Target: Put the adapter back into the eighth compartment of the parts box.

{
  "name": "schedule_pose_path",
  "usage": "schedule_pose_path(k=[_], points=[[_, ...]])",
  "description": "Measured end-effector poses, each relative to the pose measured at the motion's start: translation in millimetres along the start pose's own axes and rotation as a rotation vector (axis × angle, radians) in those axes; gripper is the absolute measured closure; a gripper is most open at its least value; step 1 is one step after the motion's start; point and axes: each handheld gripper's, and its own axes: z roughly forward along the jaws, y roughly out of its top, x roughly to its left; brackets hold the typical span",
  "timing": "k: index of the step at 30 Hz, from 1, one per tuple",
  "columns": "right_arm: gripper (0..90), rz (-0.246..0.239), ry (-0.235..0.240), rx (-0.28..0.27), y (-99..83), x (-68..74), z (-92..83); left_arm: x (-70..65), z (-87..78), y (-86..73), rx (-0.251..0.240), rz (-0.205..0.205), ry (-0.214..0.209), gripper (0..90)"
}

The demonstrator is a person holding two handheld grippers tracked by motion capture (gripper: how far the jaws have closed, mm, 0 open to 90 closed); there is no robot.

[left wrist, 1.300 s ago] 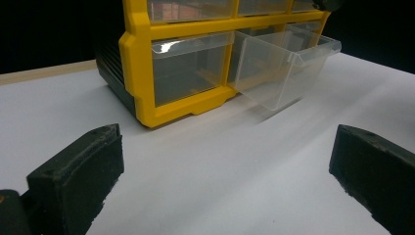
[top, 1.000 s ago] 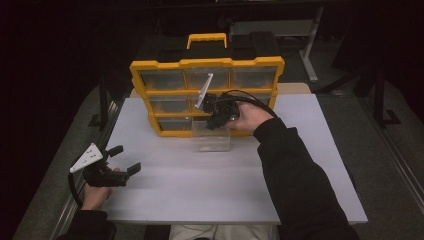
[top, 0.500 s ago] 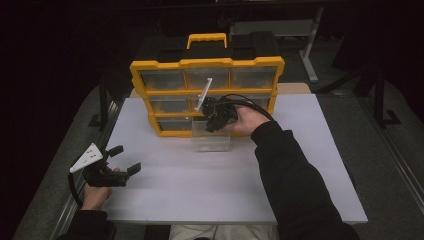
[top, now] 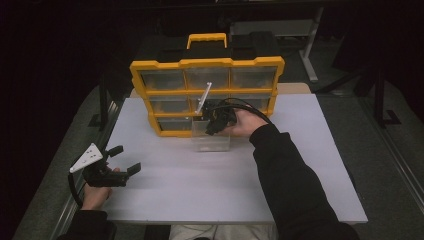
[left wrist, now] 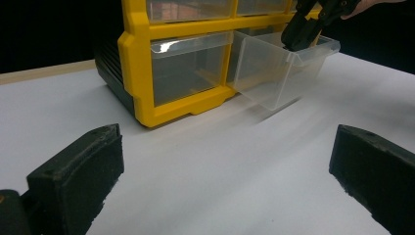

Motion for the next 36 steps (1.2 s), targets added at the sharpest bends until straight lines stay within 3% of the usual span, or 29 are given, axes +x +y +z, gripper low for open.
schedule_pose_path(k=[3, 4, 14, 16, 20, 28, 36], points=[[71.0, -0.003, -0.004, -0.006, 0.4, 0.4, -1.5, 0.0, 0.1, 0.0, 0.001, 0.000, 0.000, 0.0], [63.3, 0.003, -0.013, -0.008, 0.3, 1.0, -3.0, -0.3, 0.2, 0.0, -0.001, -0.001, 0.000, 0.0], [47.8, 0.047, -0.040, -0.018, -3.5, 0.2, -13.6, -0.1, 0.3, -0.1, 0.003, 0.000, -0.003, 0.0], [41.2, 0.047, -0.045, -0.024, -4.3, 1.0, -17.4, 0.4, -0.1, -0.1, -0.008, -0.018, -0.013, 0.0], [36.7, 0.058, -0.047, -0.031, -5.7, 1.5, -20.9, 2.7, -2.0, -0.3, -0.025, -0.042, -0.023, 0.0], [18.4, 0.089, -0.055, -0.054, -10.3, 5.8, -33.4, -0.3, 1.5, -0.5, 0.003, -0.018, -0.026, 0.0], [9.3, 0.116, -0.037, -0.076, -16.9, 10.8, -42.1, -1.1, 2.4, -0.5, 0.004, -0.016, -0.028, 0.0]])
